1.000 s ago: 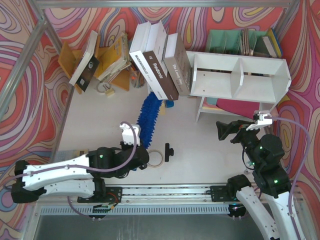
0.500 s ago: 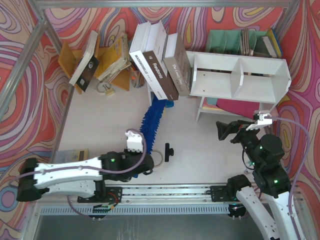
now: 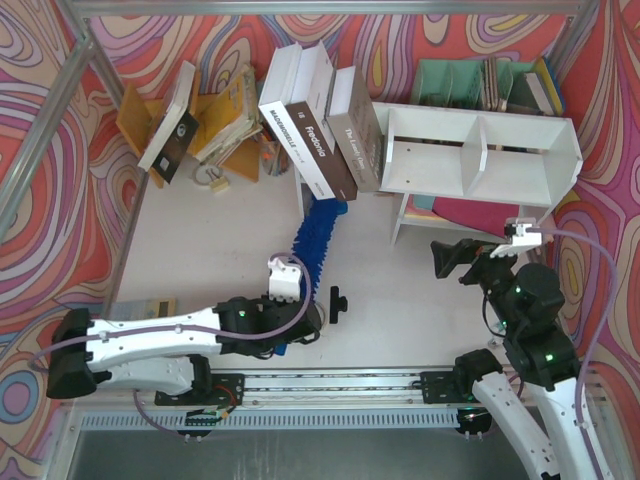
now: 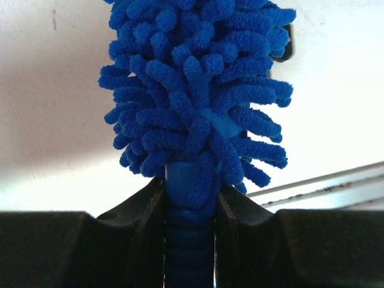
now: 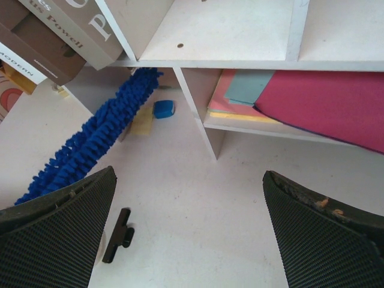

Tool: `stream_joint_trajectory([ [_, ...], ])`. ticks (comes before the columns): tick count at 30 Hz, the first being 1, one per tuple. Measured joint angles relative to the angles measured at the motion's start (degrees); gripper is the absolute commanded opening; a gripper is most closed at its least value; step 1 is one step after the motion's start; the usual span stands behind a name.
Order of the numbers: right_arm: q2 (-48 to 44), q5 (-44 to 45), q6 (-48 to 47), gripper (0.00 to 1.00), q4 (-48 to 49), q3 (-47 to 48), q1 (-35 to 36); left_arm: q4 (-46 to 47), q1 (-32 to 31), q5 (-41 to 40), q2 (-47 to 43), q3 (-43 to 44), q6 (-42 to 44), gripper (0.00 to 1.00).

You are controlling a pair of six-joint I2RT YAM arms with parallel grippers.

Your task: Dust the bookshelf with a duster

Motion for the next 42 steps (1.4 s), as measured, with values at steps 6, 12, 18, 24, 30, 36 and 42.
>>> stream_joint_trajectory([
  [6,4.4,0.7,5.9,0.99,-2.4,1.7,0.0,-4.0,0.0,1.4,-3.6,5.9,5.2,0.00],
  [12,9.6,-0.8,17.5,0.99,-3.4,2.0,0.0,-7.9,-0.7,2.4,-4.6,8.4,8.5,0.00],
  [18,10.9,-2.7,28.3,0.99,-1.9,-1.6,0.0,-9.5,-4.8,3.0,-4.5,9.6,11.0,0.00],
  [24,16.2,-3.8,34.4,0.99,3.5,-4.0,1.5,-10.3,-8.1,1.8,-4.2,11.5,12.1,0.00],
  [30,24.0,2.4,37.4,0.99,9.6,-4.1,13.9,-10.6,-10.5,-0.4,-2.7,13.4,12.3,0.00],
  [36,30.8,9.0,38.8,0.98,15.6,-4.0,21.9,-10.3,-11.6,-1.5,-1.8,13.5,12.7,0.00],
  [42,36.4,10.2,40.6,0.96,22.5,-3.9,22.1,-9.2,-12.9,-1.9,-1.2,13.5,13.0,0.00],
])
